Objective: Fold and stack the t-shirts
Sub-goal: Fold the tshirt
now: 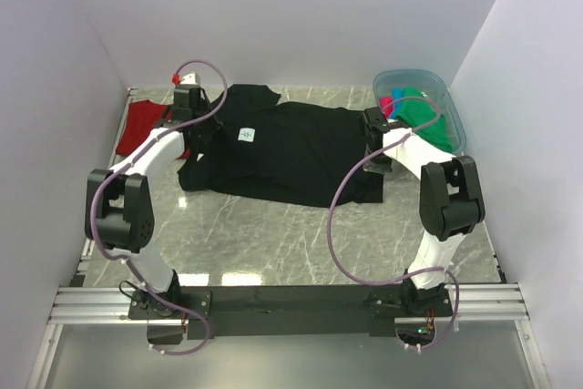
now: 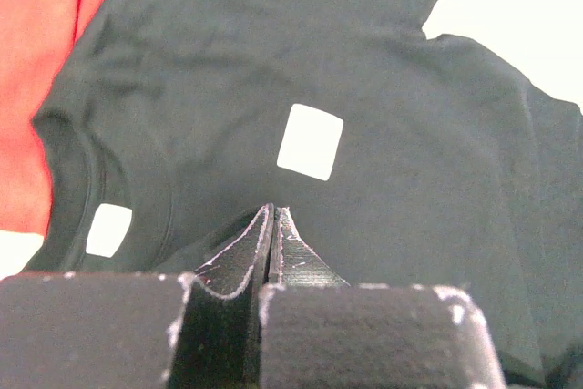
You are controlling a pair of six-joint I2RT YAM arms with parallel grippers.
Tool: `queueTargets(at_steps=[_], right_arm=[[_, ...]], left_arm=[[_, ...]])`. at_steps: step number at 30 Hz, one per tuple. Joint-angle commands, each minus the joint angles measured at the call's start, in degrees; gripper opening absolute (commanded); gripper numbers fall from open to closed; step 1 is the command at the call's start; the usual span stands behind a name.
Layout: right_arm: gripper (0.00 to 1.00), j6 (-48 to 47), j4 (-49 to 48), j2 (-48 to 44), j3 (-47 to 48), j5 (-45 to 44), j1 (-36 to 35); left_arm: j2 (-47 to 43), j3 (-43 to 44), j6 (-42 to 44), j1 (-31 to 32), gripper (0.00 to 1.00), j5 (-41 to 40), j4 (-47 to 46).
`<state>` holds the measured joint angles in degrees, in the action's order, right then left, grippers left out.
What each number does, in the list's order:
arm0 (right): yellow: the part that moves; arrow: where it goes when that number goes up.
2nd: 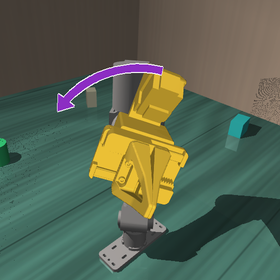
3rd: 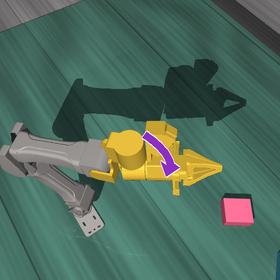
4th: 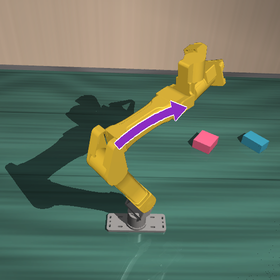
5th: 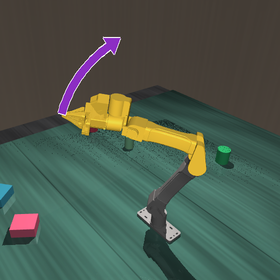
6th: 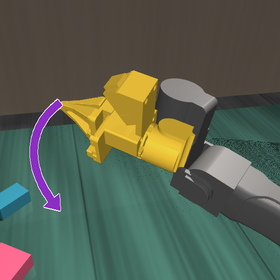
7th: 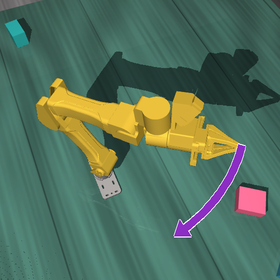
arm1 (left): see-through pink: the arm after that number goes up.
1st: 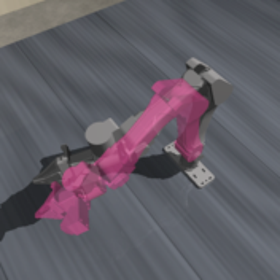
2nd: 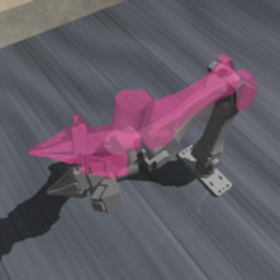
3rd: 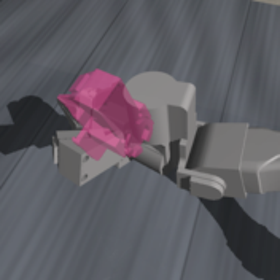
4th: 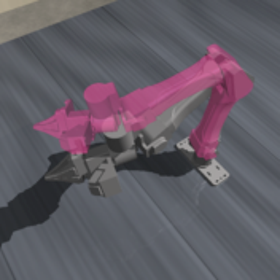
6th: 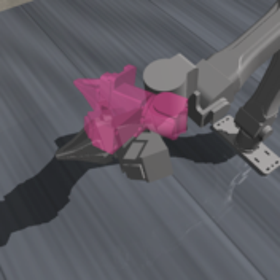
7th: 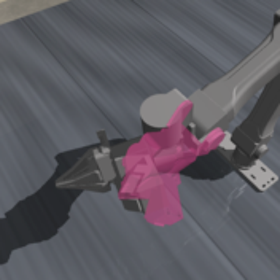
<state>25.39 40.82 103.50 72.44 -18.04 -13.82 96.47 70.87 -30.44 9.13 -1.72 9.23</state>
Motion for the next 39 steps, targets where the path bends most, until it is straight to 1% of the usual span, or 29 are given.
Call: queueTargets(at_steps=[1,6,7,8,9,11,12,13,14,15,16,17,20,22,24,25,26,29,31,34,35,39], right_arm=[[0.00,-0.6,-0.1,0.5,2.9,-2.2,0.6],[0.00,-0.5,-0.1,0.6,3.1,-1.8,0.7],[0.00,-0.5,-0.2,0.6,3.1,-1.6,0.7],[0.00,-0.5,-0.3,0.4,3.1,-1.4,0.7],[0.02,-0.6,-0.4,0.1,3.0,-0.9,0.6],[0.11,-0.6,-1.0,-1.1,2.7,-0.3,0.7],[0.17,-0.9,-1.4,-1.7,2.1,0.2,0.7],[0.31,-1.1,-1.8,-3.4,1.7,1.2,0.7],[0.36,-1.3,-2.7,-4.3,1.4,1.8,0.7],[0.40,-1.8,-3.1,-5.2,0.7,2.2,0.7],[0.46,-2.0,-3.4,-7.2,0.2,2.6,0.7],[0.48,-2.0,-3.7,-8.3,-0.1,2.7,0.7],[0.50,-1.7,-3.7,-12.4,-2.0,2.8,0.7],[0.50,-1.3,-4.4,-15.7,-4.8,3.7,0.7],[0.51,-1.0,-5.2,-17.9,-8.6,5.9,0.7],[0.51,-1.0,-5.9,-19.6,-10.0,6.6,0.7],[0.51,-0.9,-6.4,-20.6,-11.3,7.2,0.7],[0.51,-0.2,-8.1,-23.4,-17.1,9.2,0.7],[0.51,0.1,-9.0,-24.7,-18.7,10.6,0.7],[0.51,0.5,-10.1,-25.7,-21.4,11.7,0.7],[0.51,0.7,-10.4,-25.8,-22.5,11.6,0.7],[0.51,1.0,-10.5,-25.1,-24.1,10.3,0.7]], left_arm=[[2.7,5.4,2.3,-0.2,0.01,0.0,-2.7],[5.7,8.8,2.7,-0.3,0.01,-1.4,-1.6],[5.9,10.0,2.6,-0.3,0.02,-2.5,-0.5],[6.1,10.2,2.4,-0.4,0.07,-3.3,-0.3],[5.8,10.3,2.2,-0.4,0.24,-3.8,-0.2],[3.5,9.1,1.7,-0.3,0.43,-6.2,-0.6],[2.2,8.2,1.4,-0.3,0.57,-7.1,-1.1],[0.7,7.0,1.3,-0.3,0.61,-8.0,-1.7],[-3.0,3.9,1.2,-0.3,0.65,-9.5,-2.6],[-4.9,2.0,0.8,-0.3,0.74,-10.8,-3.0],[-6.9,-1.8,0.6,-0.3,0.76,-11.8,-3.1],[-10.6,-3.9,0.2,-0.3,0.77,-14.1,-3.1],[-17.3,-11.6,-1.7,-0.3,0.77,-17.1,-1.7],[-20.1,-17.0,-3.4,-0.4,0.76,-19.5,0.7],[-23.6,-20.2,-5.3,-0.5,0.75,-21.4,3.0],[-24.7,-23.4,-5.8,-0.7,0.75,-21.4,3.3],[-27.0,-24.9,-6.1,-0.8,0.75,-21.4,3.4],[-29.5,-29.2,-7.4,-1.7,0.75,-21.4,3.3],[-29.3,-30.7,-7.4,-2.7,0.74,-20.2,2.5],[-26.8,-31.7,-7.4,-4.8,0.72,-19.6,1.8],[-25.5,-31.8,-7.0,-5.6,0.70,-17.9,0.5],[-22.8,-32.1,-5.9,-8.2,0.69,-14.2,-3.3]])
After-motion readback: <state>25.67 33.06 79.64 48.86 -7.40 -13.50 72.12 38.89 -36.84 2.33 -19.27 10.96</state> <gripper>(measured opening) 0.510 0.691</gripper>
